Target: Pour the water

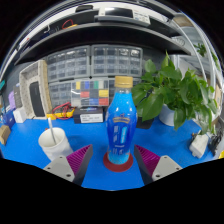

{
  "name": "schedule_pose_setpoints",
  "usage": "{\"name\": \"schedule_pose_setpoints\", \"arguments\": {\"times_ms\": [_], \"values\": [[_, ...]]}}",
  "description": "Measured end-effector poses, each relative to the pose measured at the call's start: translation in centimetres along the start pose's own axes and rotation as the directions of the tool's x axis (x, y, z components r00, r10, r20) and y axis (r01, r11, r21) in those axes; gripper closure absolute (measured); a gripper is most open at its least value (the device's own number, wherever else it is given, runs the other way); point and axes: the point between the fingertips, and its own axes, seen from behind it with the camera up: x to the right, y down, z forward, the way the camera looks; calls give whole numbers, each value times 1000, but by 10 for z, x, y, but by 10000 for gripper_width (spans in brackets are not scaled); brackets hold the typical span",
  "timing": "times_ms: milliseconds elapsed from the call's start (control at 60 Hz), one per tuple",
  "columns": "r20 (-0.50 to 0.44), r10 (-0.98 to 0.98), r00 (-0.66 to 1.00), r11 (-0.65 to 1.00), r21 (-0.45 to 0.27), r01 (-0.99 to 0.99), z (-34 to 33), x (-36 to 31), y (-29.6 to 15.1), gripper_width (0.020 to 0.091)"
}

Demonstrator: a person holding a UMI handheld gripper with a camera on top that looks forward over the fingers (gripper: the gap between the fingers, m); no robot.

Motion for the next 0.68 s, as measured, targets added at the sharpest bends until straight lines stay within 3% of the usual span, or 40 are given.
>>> {"name": "schedule_pose_setpoints", "arguments": {"times_ms": [183,300,450,683], "values": [[-22,4,1000,1000,-26,-4,-45,-24,1,257],[-36,6,999,1000,-12,-6,-80,-47,-12,255],[18,-1,1000,1000,14,1,-126,-99,-36,249],[-6,-20,1000,999,41,21,-172,-136,-59,256]]}}
